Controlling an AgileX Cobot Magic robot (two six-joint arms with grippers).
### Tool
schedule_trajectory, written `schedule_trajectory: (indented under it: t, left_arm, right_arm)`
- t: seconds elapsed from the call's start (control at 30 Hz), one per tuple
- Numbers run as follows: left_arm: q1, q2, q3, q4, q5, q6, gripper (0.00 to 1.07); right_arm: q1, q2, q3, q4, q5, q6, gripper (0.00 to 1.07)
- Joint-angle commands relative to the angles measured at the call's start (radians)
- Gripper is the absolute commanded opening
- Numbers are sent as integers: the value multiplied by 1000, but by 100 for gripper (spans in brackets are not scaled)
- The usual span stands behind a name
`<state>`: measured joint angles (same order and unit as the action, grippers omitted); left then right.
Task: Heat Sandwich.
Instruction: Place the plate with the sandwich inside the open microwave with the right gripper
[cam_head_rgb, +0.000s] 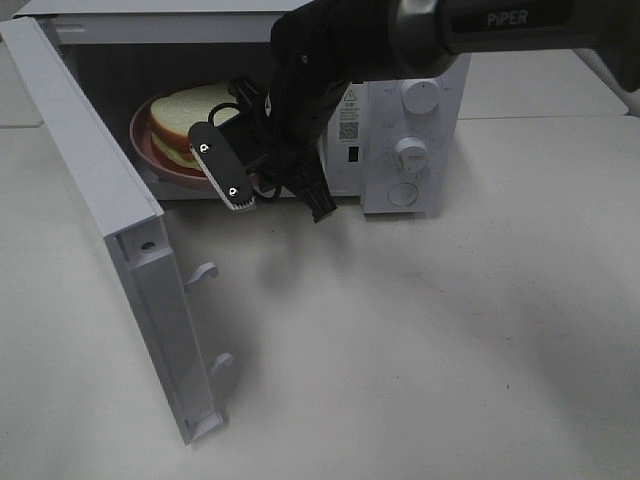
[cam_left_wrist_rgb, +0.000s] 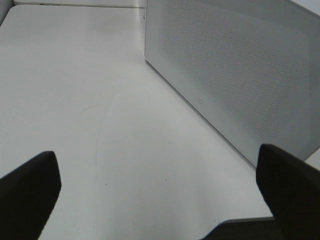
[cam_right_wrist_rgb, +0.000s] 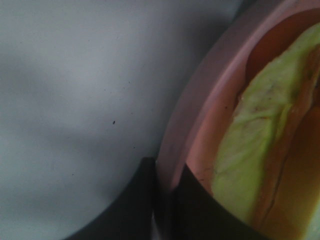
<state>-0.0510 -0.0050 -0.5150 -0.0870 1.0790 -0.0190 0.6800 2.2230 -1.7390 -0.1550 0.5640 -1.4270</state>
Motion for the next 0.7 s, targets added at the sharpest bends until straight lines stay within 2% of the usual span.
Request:
schedule_trajectory:
  t: [0.03, 0.2, 0.33, 0.7]
  left_arm:
    - [2, -23, 0, -4, -6, 2, 100]
    - [2, -23, 0, -4, -6, 2, 100]
    - [2, -23, 0, -4, -6, 2, 100]
    - [2, -23, 0, -4, -6, 2, 100]
  right_arm:
    - [-1, 23, -53, -21, -14, 41, 1]
    - [-1, 53, -99, -26, -13, 77, 1]
    - [-1, 108, -194, -29, 39, 116, 1]
    - [-1, 203, -345, -30, 83, 178, 2]
